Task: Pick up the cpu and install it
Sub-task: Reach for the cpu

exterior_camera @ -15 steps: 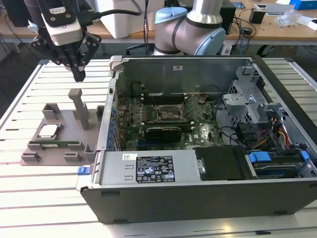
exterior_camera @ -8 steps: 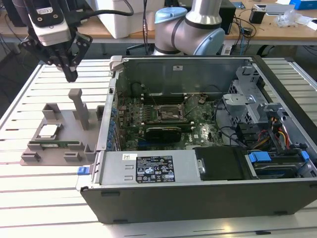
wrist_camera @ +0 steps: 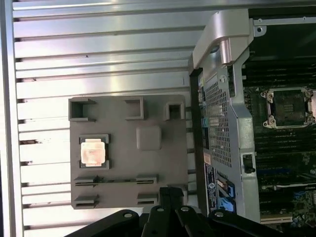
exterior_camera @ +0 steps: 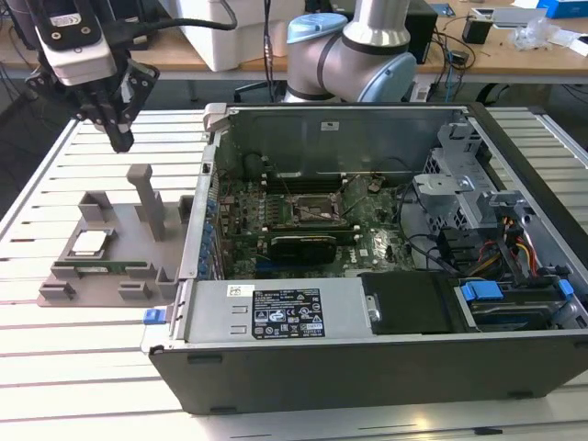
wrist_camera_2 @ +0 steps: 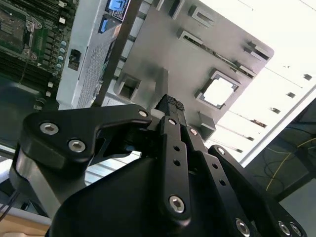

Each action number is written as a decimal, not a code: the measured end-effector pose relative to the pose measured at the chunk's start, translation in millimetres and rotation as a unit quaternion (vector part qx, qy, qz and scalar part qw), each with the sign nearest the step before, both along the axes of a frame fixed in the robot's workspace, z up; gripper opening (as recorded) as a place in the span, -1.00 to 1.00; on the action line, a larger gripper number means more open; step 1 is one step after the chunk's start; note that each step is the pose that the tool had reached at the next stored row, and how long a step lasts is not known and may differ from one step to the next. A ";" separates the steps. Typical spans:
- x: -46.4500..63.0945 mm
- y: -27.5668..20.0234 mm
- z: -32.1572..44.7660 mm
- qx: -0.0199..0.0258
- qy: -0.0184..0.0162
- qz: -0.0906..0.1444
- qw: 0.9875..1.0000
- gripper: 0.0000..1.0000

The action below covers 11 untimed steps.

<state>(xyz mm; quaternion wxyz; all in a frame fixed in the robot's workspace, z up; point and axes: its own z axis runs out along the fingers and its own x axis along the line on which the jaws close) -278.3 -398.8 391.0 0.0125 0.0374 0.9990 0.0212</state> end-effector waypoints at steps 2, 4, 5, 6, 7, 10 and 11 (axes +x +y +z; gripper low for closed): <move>-7.4 0.0 -0.1 0.000 0.000 0.000 1.000 -0.79; -12.9 0.0 -0.2 0.000 0.000 0.000 1.000 -0.79; -15.7 0.0 -0.2 0.000 0.000 0.000 1.000 -0.79; -19.2 0.0 -0.3 0.000 0.000 0.000 1.000 -0.79; -22.3 0.0 -0.3 0.000 0.000 0.000 1.000 -0.79; -31.9 0.0 -0.5 0.000 0.000 0.000 1.000 -0.79; -33.9 0.0 -0.5 0.000 0.000 0.000 1.000 -0.79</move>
